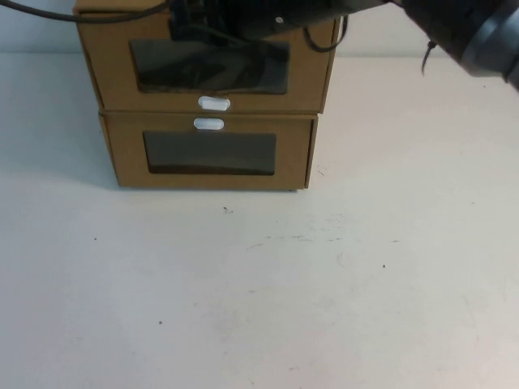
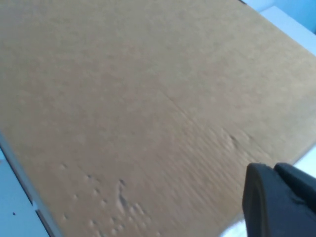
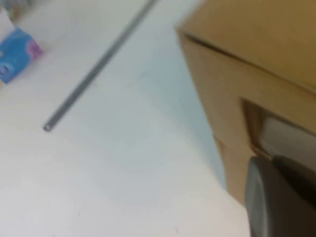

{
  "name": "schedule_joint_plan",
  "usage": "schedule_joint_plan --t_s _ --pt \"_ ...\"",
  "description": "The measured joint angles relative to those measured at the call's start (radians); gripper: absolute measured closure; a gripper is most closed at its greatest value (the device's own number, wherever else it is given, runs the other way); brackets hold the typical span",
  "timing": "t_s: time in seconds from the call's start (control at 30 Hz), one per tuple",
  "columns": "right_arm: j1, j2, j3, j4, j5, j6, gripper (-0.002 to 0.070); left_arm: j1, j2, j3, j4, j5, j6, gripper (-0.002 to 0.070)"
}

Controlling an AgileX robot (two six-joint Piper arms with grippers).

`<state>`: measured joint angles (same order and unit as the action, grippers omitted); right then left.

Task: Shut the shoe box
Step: Close the shoe box with your right arm

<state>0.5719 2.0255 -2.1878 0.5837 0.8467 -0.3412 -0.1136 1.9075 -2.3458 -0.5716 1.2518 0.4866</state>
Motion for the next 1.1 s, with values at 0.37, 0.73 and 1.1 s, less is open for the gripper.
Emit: schedule_joint_plan --t_s 0.37,0.73,1.1 --pt "0.040 0.067 -0.002 0.023 -0.183 -0.037 0.0689 0.002 0.093 0.000 0.003 -0.100 -0.043 0.0680" --pt "0.040 0.106 -0.002 0.023 -0.278 -0.039 0.0689 0.002 0.133 0.000 -0.049 -0.127 -0.049 0.0680" --pt "0.048 0.121 -0.008 0.023 -0.314 -0.039 0.0689 0.002 0.133 0.000 -0.068 -0.121 -0.049 0.0680"
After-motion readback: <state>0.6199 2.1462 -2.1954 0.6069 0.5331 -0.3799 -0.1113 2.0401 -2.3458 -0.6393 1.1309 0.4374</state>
